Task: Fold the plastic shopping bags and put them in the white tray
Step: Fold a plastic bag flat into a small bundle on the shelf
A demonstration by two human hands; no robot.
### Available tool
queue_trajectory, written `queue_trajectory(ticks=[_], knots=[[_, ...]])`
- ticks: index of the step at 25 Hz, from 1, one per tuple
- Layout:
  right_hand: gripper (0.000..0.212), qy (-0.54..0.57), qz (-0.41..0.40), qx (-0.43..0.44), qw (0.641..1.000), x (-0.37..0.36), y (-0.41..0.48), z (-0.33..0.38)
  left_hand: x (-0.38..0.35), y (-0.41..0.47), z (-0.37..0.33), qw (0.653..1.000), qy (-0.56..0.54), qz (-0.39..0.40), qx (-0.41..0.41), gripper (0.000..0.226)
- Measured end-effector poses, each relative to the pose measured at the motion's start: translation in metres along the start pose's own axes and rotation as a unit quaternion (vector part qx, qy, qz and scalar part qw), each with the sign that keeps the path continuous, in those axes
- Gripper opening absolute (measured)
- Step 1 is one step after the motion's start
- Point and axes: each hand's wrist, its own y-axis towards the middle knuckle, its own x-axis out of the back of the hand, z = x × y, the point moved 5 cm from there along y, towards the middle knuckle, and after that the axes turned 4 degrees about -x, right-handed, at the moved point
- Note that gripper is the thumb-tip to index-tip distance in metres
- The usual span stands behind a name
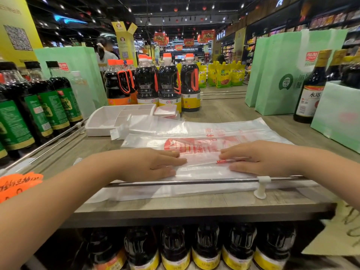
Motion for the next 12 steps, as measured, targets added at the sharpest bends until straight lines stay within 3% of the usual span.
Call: queue_trajectory(ticks=[8, 12], knots=[[0.034, -0.099, -0.074, 0.0, 0.992, 0.01, 0.002, 0.01, 0.017, 0.0, -0.002, 0.986, 0.105, -0.127, -0.001, 0.035], [0.028, -0.028, -0.098, -0.004, 0.995, 0.028, -0.006, 0.007, 0.031, -0.008, 0.012, 0.983, -0.006, -0.184, 0.014, 0.023]])
